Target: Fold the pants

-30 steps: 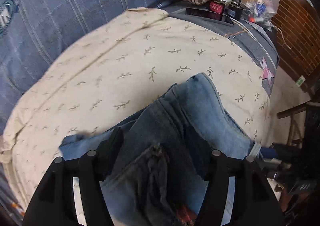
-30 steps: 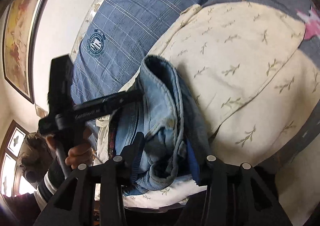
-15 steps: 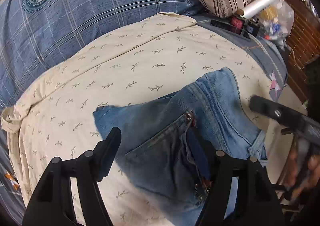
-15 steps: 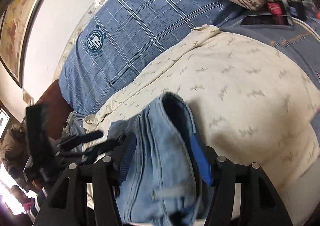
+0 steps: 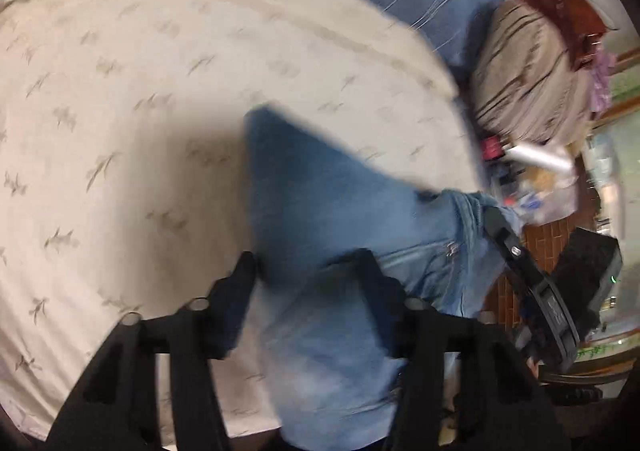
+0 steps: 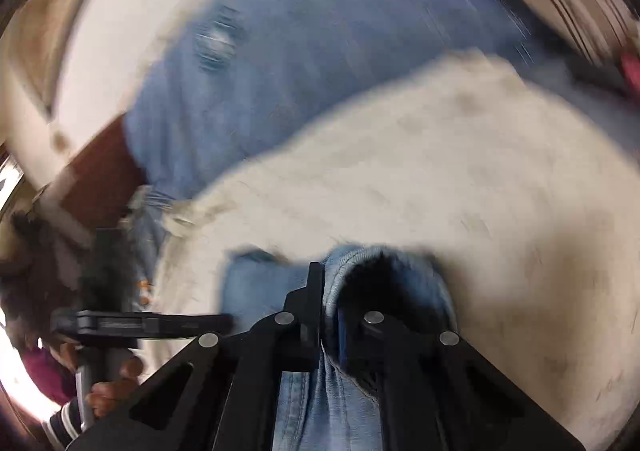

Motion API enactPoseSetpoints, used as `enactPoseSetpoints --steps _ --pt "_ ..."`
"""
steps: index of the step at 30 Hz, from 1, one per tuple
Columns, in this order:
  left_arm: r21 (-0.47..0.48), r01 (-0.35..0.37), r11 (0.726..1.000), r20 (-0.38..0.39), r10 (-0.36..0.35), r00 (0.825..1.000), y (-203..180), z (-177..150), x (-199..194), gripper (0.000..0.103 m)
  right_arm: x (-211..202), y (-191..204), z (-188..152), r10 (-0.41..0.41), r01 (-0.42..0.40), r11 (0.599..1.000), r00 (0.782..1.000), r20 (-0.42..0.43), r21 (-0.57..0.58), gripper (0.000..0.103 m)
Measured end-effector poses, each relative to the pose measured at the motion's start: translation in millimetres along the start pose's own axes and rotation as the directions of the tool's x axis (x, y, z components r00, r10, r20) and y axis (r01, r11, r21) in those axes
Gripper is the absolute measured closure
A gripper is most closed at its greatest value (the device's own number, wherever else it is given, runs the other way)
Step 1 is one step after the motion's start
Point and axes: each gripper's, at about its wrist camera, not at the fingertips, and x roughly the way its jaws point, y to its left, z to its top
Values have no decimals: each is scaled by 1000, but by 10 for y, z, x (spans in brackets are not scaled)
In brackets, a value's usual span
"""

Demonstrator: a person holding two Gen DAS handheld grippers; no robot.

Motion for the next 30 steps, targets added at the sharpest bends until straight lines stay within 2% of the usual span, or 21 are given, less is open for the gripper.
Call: enactPoseSetpoints --steps 2,3,5,6,8,10,12,13,14,16,19,20,22,23,25,27,29,30 --pt "22 -64 998 42 63 997 -65 48 0 55 -5 -90 48 -6 5 1000 1000 4 21 98" --pt "32 -112 993 37 110 993 -85 76 89 52 61 -186 31 -44 44 998 999 -21 34 98" --pt "32 -154 988 1 154 988 -70 105 299 49 295 -451 -102 -176 180 983 979 -107 33 97" --pt "29 -159 987 1 159 987 -64 133 341 43 412 -589 -192 -188 195 980 971 -149 38 96" --pt "9 -174 985 3 174 985 -43 148 382 39 355 -716 -203 -112 129 983 985 -129 131 96" --pt "-25 -144 989 -21 144 989 5 157 303 39 183 -710 -151 -46 64 979 994 -97 193 81" --pt "-57 -113 992 -26 112 993 74 113 114 41 -81 -658 -149 21 -6 976 998 -64 216 79" --pt "-57 -95 994 -18 94 995 98 62 26 41 -179 -633 -172 41 -25 976 997 -70 218 70" --pt "-58 -79 995 -14 79 997 121 -12 -49 41 -256 -603 -211 48 -30 976 996 -78 214 57" --pt "-69 -32 997 -23 31 999 172 -223 -149 38 -394 -536 -375 25 -4 982 994 -109 188 48" --pt "-99 69 993 -83 -77 994 175 -590 -63 32 -365 -494 -645 -11 41 986 984 -179 165 48" --pt "-106 88 991 -109 -99 989 154 -697 23 31 -345 -480 -695 -35 62 988 982 -188 144 57" --pt "-99 93 991 -192 -110 975 34 -815 318 33 -298 -311 -746 -80 91 995 977 -198 50 84" --pt "-96 96 991 -217 -115 969 -19 -855 380 40 -357 -152 -713 -70 71 997 982 -176 -1 85" --pt "-47 68 997 -171 -75 982 -175 -898 296 41 -592 102 -643 -68 59 994 993 -94 -93 86" --pt "2 34 999 -149 -34 988 -263 -936 264 41 -772 97 -632 -89 83 990 995 -47 -115 86" --pt "7 22 1000 -144 -21 989 -259 -960 345 39 -700 -90 -708 -129 121 989 987 -92 -86 86" --pt "-2 18 1000 -155 -18 988 -235 -977 427 37 -550 -262 -861 -188 177 981 969 -157 -82 86"
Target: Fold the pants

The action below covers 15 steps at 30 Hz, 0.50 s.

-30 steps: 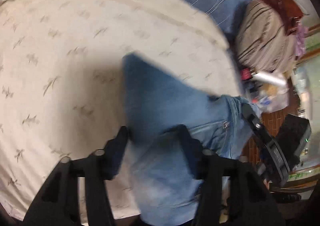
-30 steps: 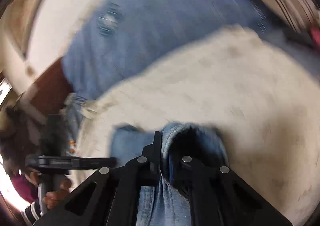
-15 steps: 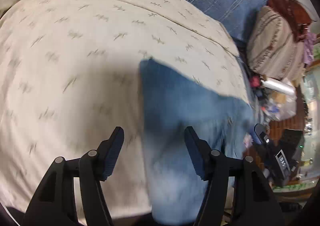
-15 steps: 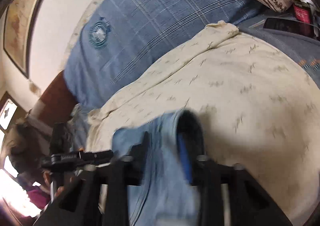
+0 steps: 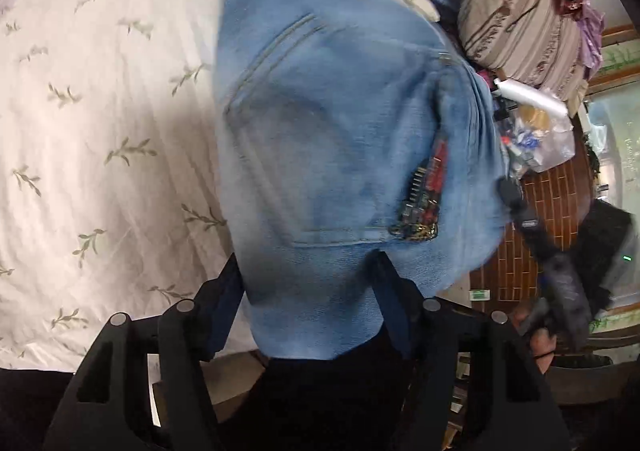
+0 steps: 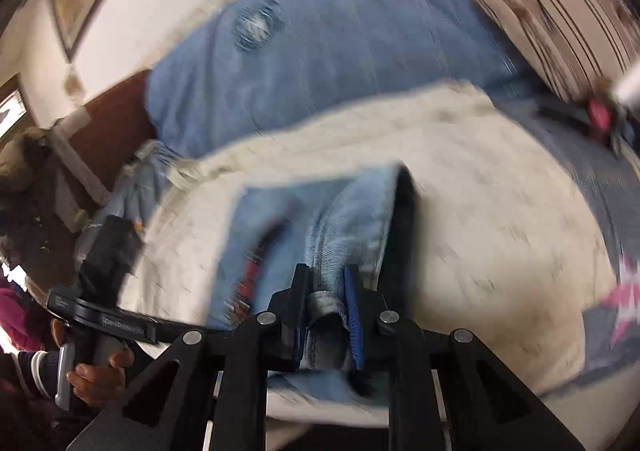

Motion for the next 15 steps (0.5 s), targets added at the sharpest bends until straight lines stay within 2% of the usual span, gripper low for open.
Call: enactPoseSetpoints --steps 1,2,5,7,8,10,12,15 --pt "-6 3 1000 -14 -3 1000 9 -1 55 37 119 -63 -104 -16 17 1000 999 -44 4 86" --pt "-6 4 1000 -21 -4 1000 10 -14 81 36 160 -99 -163 -22 22 1000 999 -46 10 85" --pt "54 -31 998 6 30 1000 -106 -53 -44 37 -52 -133 -62 49 -51 996 999 22 69 77" --pt "91 -23 996 71 17 997 -130 -60 -261 38 -239 -244 43 112 -127 983 987 111 135 75" --pt "91 -18 996 101 9 995 -133 -33 -347 38 -274 -275 89 137 -158 975 981 136 158 63" --pt "63 -30 998 176 18 984 -110 108 -518 37 -243 -361 248 143 -173 966 977 161 193 50" --pt "15 -59 998 201 55 978 -59 355 -533 34 -43 -356 410 129 -152 971 983 131 184 50" --pt "-68 -60 996 143 69 987 19 596 -336 35 390 -367 609 90 -97 971 995 40 219 51"
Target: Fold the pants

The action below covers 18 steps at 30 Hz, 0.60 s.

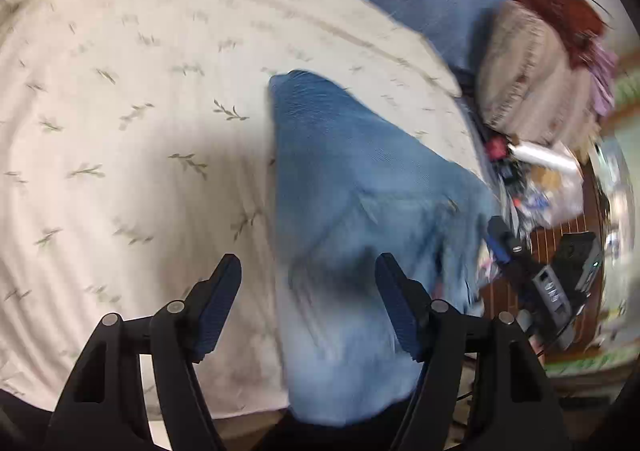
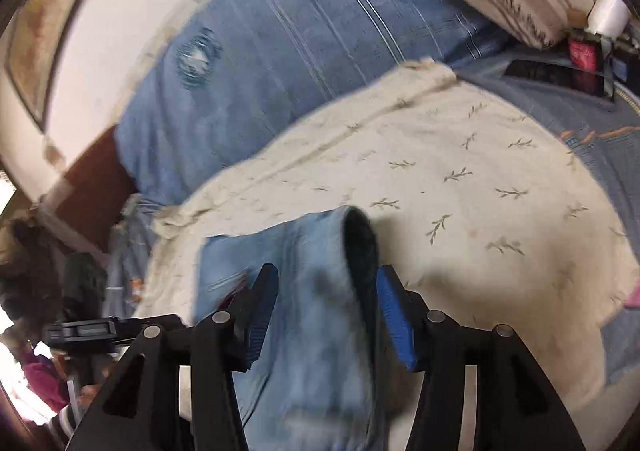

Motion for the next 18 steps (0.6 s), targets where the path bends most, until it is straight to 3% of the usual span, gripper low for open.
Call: enactPoseSetpoints --steps 1,2,3,5,7,9,11,14,17,18 --pt "-21 -7 1000 -27 6 1000 -16 46 89 35 102 30 27 16 -16 1000 999 -27 -3 80" --pt "-27 6 1000 -33 -7 999 -17 56 109 40 116 128 63 67 -68 997 997 -23 -39 98" --pt "-10 25 1000 -20 -25 999 -104 59 108 42 55 216 74 77 -76 994 997 14 -84 98" --pt "30 -15 999 22 14 1000 -153 20 64 42 -88 323 110 65 -47 985 992 107 -164 98" --pt "53 -74 996 28 73 997 -119 18 171 40 70 126 172 -20 28 992 997 68 -124 98" --pt "29 -52 998 -9 53 999 -23 60 307 37 290 -143 126 -102 100 992 994 -29 -79 93" --pt "-9 -17 1000 -17 16 1000 54 79 233 37 182 -247 116 -42 42 999 999 -11 -20 80" --pt "-17 15 1000 -13 -15 1000 170 -3 18 39 -133 -340 94 82 -83 995 996 28 50 74" --pt "-47 66 997 -3 -66 998 305 -111 -131 39 -262 -367 1 136 -136 988 991 -2 68 56" --pt "-59 81 995 -16 -82 997 318 -139 -109 39 -237 -343 -81 157 -154 986 987 -34 66 55"
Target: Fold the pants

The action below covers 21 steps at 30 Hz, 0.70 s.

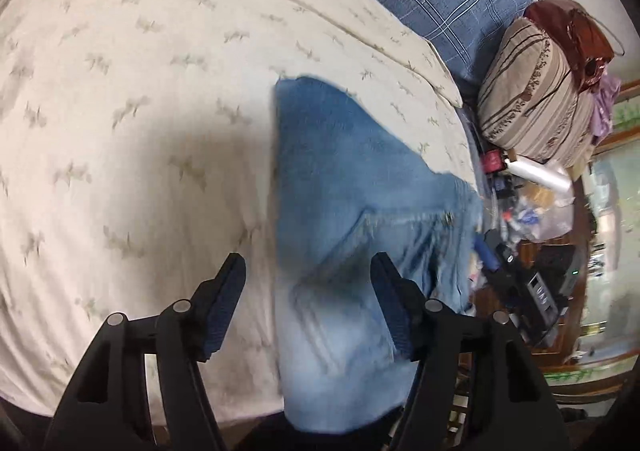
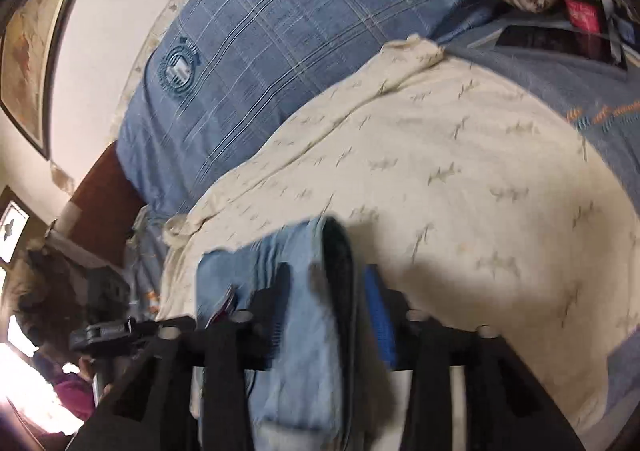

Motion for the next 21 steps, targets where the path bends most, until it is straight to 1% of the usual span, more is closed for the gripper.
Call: enactPoseSetpoints --steps 1,2,3,4,5,6,7,8,9,10,11,12,13,14,15,16,17,18,19,20,21 --pt "-11 31 999 -19 -31 999 20 -58 30 39 117 56 16 1 -2 1000 999 -32 -5 55" --pt "-16 52 999 -37 -52 998 24 -99 78 39 216 116 -47 -9 8 1000 998 -61 -26 56" --pt "-8 56 998 -60 -57 997 0 -163 147 39 290 199 -113 -57 50 994 996 -73 -96 60" --pt "20 19 1000 -70 -17 997 -59 -212 238 38 372 342 -206 -190 173 956 980 -53 -237 62" --pt "52 -24 998 -62 27 998 -90 -253 283 35 432 407 -253 -253 226 925 966 -51 -305 61" --pt "81 -47 996 -48 51 998 -125 -271 319 34 453 464 -280 -282 252 906 959 -41 -340 61" --pt "68 -37 997 -48 41 998 -112 -270 290 34 397 479 -258 -258 235 921 966 -34 -312 58" --pt "41 -13 999 -53 15 999 -88 -258 244 36 332 459 -227 -218 201 941 975 -34 -273 57" --pt "22 26 999 -54 -25 998 -64 -232 180 36 233 418 -182 -164 156 963 986 -19 -219 57" --pt "22 40 999 -41 -39 998 -55 -219 131 36 174 380 -144 -132 128 974 991 -11 -189 53" --pt "31 39 999 -16 -39 999 -56 -195 69 34 156 338 -113 -113 110 980 994 -11 -165 43" --pt "32 37 999 -3 -36 999 -50 -187 58 27 160 258 -106 -109 106 986 994 -16 -131 39" --pt "24 44 999 2 -44 999 -28 -179 57 23 175 192 -123 -104 100 989 994 -33 -106 38" --pt "4 64 998 -17 -64 998 -9 -172 122 21 224 111 -151 -79 74 994 995 -67 -74 38" --pt "-11 84 996 -48 -84 995 -1 -166 218 21 311 57 -197 -26 23 999 993 -112 -27 38" --pt "-29 101 994 -95 -103 990 0 -173 350 21 354 52 -283 22 -23 1000 992 -120 -2 38" --pt "-45 115 992 -139 -120 983 -13 -200 473 22 338 114 -335 36 -38 999 994 -100 -25 38" --pt "-30 120 992 -156 -124 980 -95 -269 559 22 313 216 -377 48 -55 996 993 -105 -69 39" --pt "20 91 996 -126 -88 988 -155 -326 512 22 298 317 -407 56 -69 992 992 -114 -109 47" --pt "74 66 995 -106 -58 993 -239 -357 497 27 282 386 -422 22 -38 988 994 -111 -151 53" --pt "118 54 992 -97 -42 994 -302 -378 471 32 296 481 -441 -47 21 977 992 -114 -214 56"
